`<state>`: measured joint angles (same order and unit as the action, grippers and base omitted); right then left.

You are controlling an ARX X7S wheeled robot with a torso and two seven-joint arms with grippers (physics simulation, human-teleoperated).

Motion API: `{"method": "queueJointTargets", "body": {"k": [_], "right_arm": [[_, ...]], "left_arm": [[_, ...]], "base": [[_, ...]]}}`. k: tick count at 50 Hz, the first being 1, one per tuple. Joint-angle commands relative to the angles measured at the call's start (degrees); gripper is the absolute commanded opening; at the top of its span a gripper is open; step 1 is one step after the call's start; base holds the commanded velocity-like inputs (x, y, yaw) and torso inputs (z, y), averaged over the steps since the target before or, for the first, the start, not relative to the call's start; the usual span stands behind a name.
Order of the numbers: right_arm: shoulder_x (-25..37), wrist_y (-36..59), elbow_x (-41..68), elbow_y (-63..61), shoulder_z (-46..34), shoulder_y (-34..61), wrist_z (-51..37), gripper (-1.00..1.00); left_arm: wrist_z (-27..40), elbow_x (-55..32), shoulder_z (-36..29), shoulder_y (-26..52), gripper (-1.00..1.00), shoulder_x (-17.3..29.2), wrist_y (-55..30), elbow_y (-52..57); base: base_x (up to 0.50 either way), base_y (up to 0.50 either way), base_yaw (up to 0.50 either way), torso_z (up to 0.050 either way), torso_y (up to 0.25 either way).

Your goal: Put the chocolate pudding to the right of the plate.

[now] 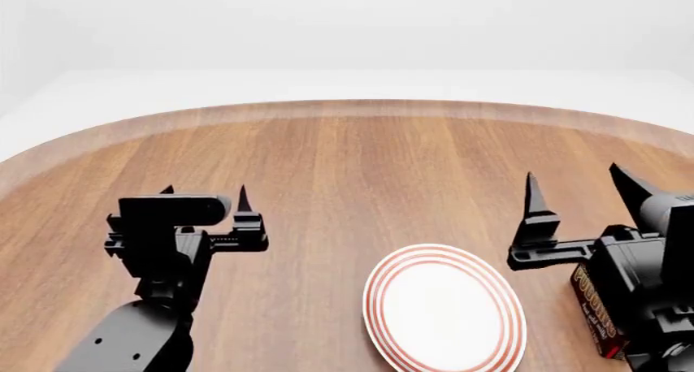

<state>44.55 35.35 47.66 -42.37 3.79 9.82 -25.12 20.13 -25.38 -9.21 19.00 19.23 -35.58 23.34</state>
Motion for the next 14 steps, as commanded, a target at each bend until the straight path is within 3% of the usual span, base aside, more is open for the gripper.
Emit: {"method": "queueJointTargets", "body": {"k": [1, 14], "right_arm": [[-1.86, -2.40, -4.35, -2.99, -3.86, -0.19, 0.59, 1.00], [-2.39, -3.26, -5.66, -2.06, -5.65, 0.39, 1.76, 1.00]], "left_arm": [[0.33, -0.35, -0.17, 0.36, 1.00, 0.19, -0.43, 0.93], [0.38, -0.46, -0.42, 0.38, 1.00, 0.30, -0.13, 0.66]], "base": [[0.00, 0.00, 0.00, 0.000, 0.000], [0.00, 0.00, 0.00, 0.000, 0.000]]}}
